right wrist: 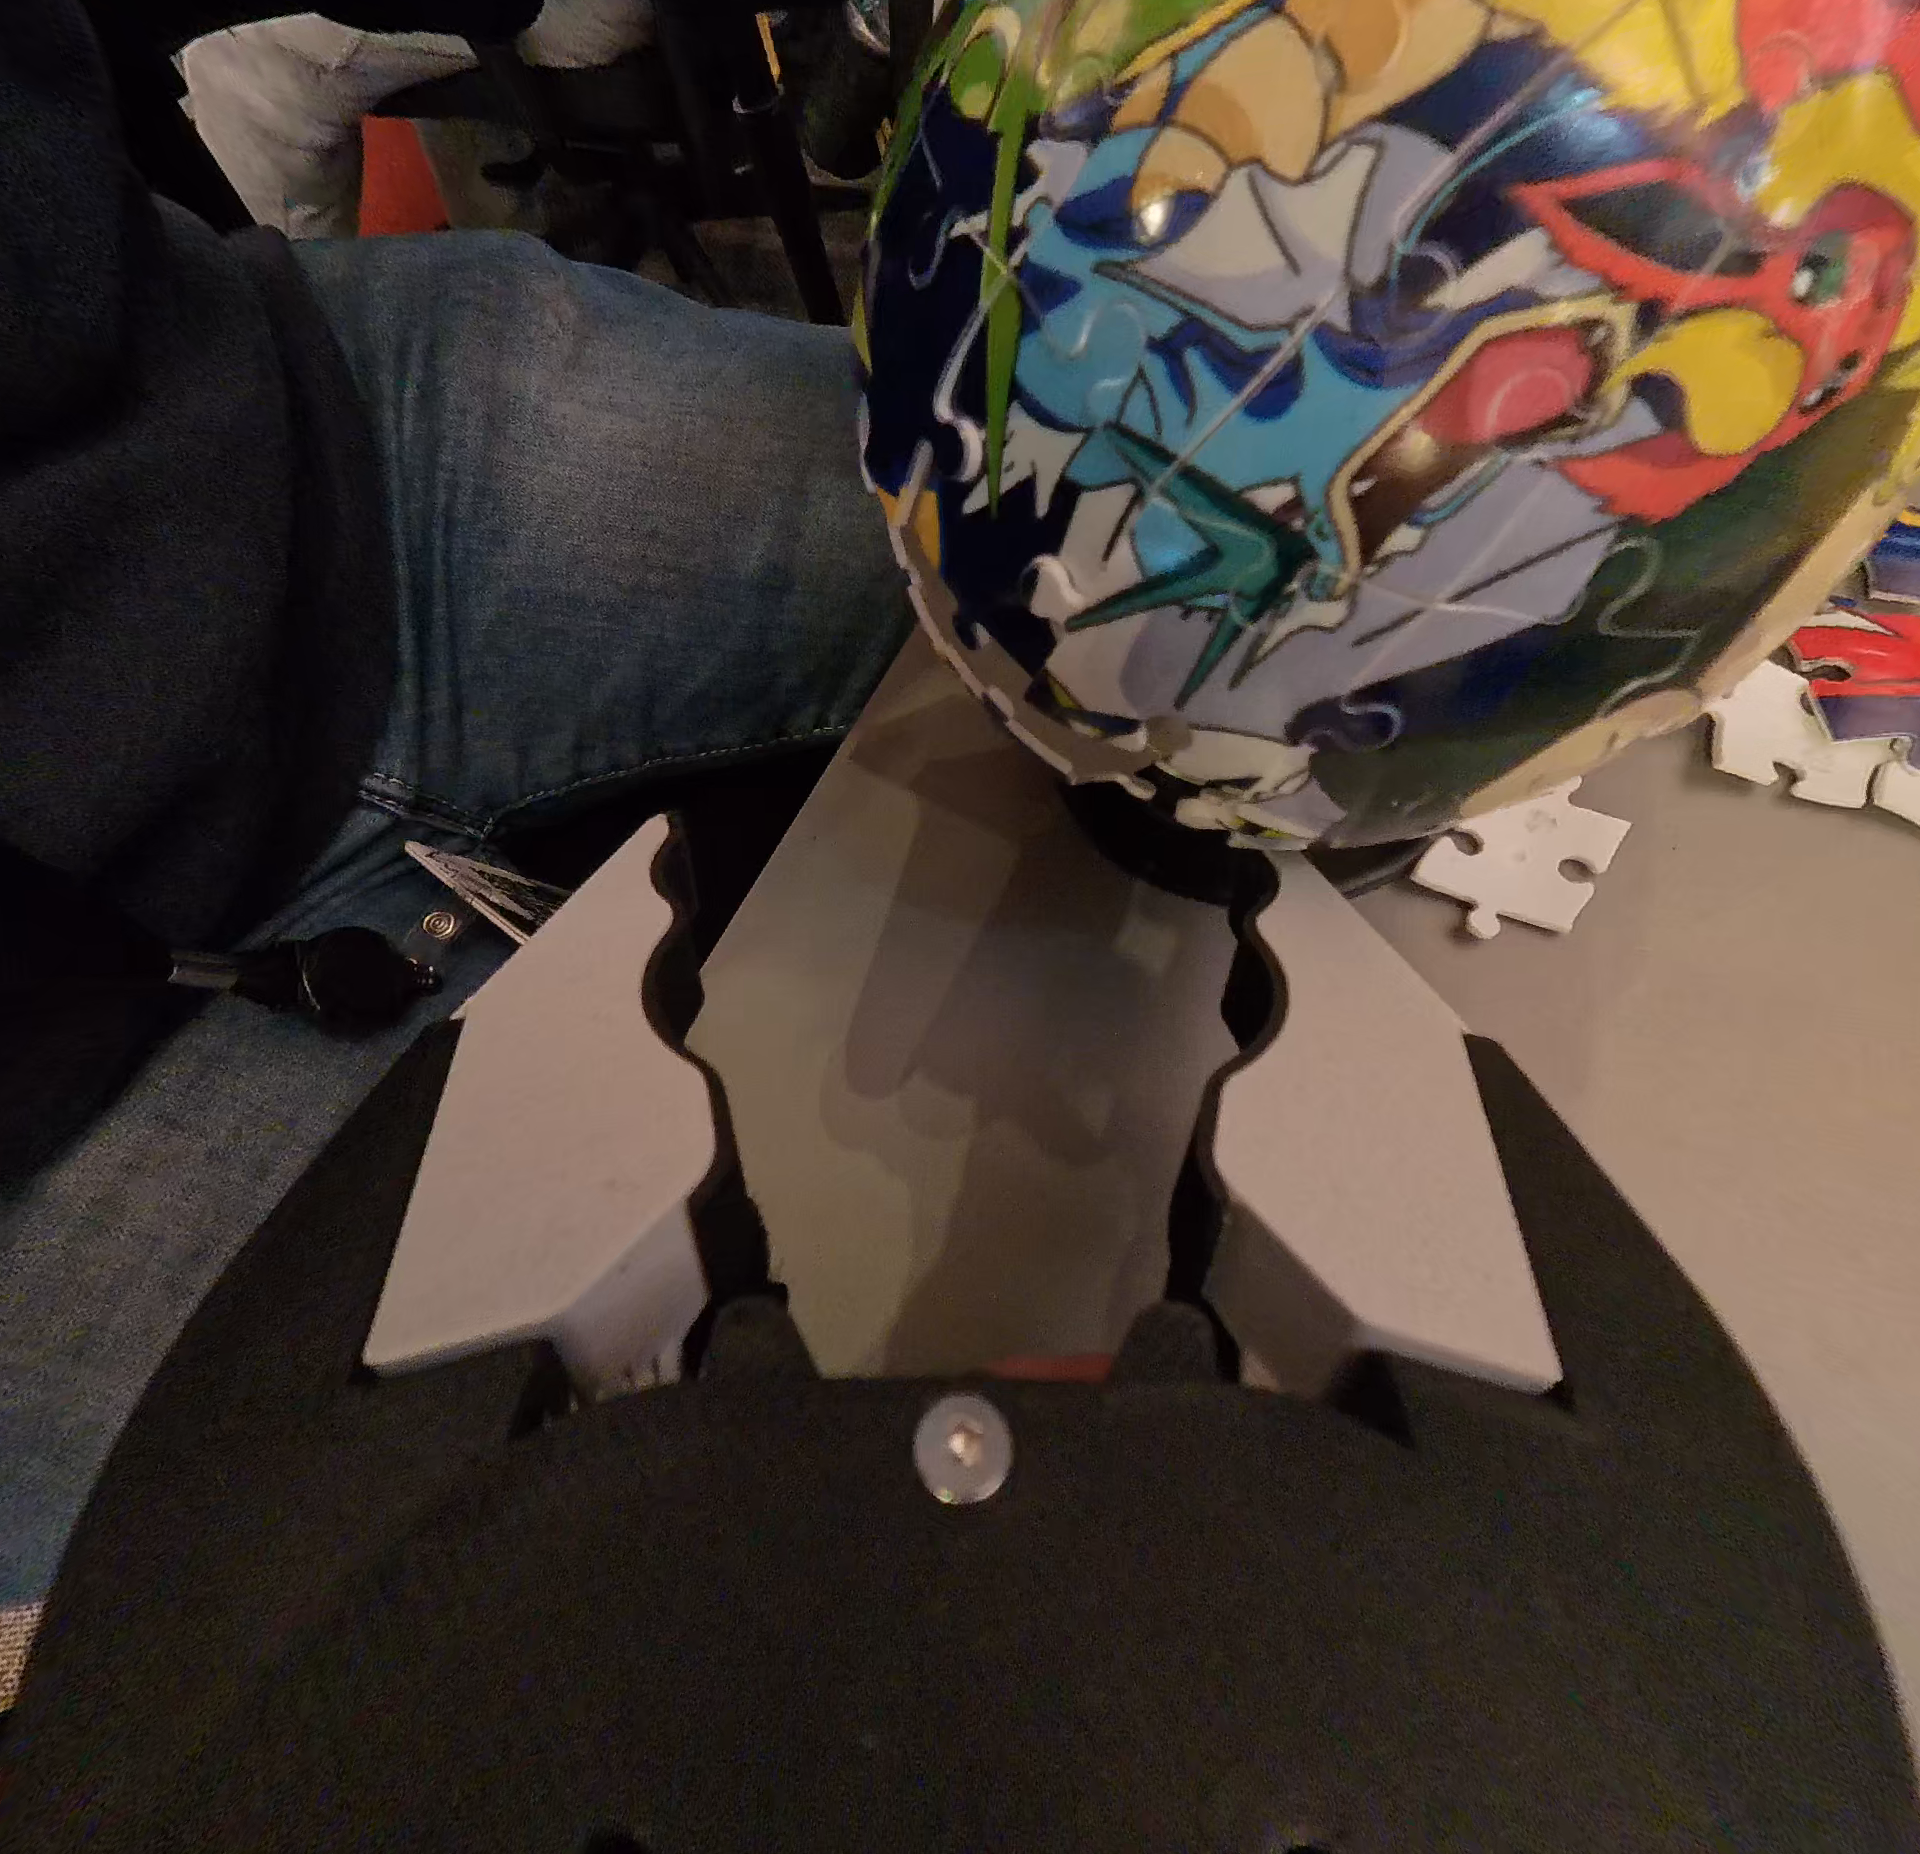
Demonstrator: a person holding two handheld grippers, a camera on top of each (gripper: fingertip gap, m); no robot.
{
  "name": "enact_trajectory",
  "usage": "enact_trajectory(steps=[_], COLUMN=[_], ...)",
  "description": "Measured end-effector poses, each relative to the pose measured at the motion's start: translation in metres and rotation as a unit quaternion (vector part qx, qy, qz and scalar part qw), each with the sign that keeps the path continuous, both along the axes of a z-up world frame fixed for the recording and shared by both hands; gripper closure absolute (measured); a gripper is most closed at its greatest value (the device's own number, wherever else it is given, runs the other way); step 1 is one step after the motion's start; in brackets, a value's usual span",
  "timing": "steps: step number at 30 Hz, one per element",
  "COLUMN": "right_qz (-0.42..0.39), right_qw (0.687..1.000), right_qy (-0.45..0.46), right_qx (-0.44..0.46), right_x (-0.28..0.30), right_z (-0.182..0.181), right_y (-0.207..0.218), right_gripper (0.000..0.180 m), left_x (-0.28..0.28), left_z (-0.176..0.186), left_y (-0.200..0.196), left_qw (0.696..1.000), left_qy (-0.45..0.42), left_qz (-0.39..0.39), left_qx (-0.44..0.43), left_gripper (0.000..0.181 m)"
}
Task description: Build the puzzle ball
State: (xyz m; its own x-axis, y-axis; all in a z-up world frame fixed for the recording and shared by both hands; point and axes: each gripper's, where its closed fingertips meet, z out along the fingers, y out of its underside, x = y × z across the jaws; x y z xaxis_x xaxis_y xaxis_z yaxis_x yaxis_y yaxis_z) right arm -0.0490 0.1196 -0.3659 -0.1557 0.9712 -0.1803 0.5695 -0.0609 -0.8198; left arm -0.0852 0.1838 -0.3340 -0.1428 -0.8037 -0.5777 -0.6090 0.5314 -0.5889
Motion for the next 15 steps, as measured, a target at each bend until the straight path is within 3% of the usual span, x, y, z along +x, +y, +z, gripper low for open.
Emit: enact_trajectory(steps=[15], right_qz=[0.002], right_qw=[1.000], right_qy=[0.001], right_qx=[0.003], right_x=[-0.0011], right_z=[0.0005], right_y=[-0.0013], right_gripper=[0.075], left_x=[-0.0025], left_z=[-0.0012], left_y=[0.0014], left_qw=[0.999], left_qy=[0.048], left_qz=[0.020], left_qx=[0.002], left_gripper=[0.038])
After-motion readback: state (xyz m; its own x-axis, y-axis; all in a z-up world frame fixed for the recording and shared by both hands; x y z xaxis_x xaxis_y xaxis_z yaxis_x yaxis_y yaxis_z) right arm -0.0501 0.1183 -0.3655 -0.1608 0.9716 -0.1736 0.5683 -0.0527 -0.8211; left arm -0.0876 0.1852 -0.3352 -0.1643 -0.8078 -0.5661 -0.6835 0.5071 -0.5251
